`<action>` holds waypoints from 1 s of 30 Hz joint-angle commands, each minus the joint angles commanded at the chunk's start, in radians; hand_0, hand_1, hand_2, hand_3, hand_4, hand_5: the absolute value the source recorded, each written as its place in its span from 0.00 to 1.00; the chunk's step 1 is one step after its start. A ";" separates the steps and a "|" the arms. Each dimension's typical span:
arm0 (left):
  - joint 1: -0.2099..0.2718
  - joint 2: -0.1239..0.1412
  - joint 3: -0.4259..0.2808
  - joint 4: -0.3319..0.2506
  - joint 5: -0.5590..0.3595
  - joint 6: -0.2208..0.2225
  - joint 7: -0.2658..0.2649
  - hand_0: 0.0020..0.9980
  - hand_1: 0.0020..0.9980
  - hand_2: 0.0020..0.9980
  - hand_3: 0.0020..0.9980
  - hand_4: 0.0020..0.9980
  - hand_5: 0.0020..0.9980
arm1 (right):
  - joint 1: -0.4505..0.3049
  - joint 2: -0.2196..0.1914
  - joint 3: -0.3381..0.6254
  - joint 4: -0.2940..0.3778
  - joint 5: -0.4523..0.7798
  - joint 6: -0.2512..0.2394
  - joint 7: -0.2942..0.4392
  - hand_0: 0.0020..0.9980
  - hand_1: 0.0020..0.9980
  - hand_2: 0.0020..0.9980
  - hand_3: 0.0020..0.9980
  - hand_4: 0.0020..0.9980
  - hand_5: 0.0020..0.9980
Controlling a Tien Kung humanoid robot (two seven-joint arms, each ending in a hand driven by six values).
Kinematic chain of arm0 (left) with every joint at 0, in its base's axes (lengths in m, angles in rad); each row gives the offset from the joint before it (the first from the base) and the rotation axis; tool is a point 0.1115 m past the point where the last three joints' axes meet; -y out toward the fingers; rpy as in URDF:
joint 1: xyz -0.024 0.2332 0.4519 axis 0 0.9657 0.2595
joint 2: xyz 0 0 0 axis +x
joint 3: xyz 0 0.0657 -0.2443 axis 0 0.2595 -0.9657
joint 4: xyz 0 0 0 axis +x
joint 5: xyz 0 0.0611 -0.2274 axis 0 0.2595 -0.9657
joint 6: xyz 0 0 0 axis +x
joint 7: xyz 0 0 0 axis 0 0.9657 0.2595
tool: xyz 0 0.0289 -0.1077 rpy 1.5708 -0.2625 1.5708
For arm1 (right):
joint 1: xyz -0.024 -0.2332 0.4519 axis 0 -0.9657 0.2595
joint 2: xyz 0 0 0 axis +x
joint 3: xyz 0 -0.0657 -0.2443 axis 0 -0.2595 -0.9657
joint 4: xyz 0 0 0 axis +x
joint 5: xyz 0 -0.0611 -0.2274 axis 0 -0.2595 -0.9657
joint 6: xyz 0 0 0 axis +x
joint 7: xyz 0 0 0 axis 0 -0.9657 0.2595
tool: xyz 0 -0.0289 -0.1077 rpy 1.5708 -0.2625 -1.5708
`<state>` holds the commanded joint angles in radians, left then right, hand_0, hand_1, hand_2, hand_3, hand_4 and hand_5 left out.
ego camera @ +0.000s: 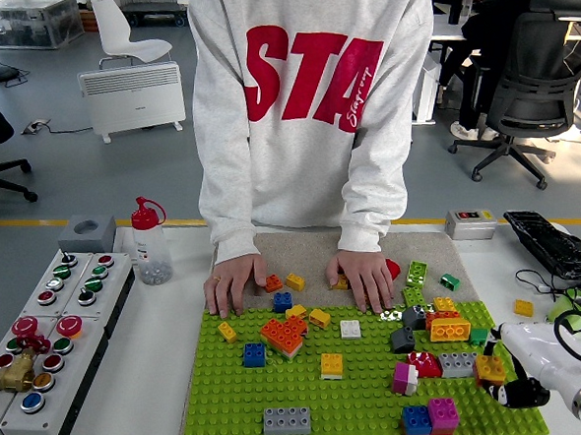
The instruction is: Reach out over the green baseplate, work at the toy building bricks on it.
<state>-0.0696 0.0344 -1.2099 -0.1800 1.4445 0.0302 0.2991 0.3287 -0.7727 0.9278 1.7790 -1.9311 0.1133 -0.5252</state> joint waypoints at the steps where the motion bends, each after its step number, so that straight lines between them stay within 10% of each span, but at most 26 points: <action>1: -0.001 0.000 0.000 0.000 0.000 0.000 0.000 0.69 0.69 0.66 0.62 0.36 1.00 | -0.004 -0.001 0.006 0.000 0.002 -0.008 0.007 0.25 0.10 0.20 0.51 0.64 0.20; 30: -0.007 0.002 0.001 0.000 -0.002 -0.001 0.002 0.69 0.69 0.66 0.62 0.36 1.00 | -0.007 -0.004 -0.022 0.000 0.012 -0.084 0.084 0.25 0.10 0.20 0.51 0.61 0.19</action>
<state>-0.0761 0.0365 -1.2088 -0.1800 1.4424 0.0287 0.3016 0.3215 -0.7766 0.9059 1.7790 -1.9188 0.0296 -0.4412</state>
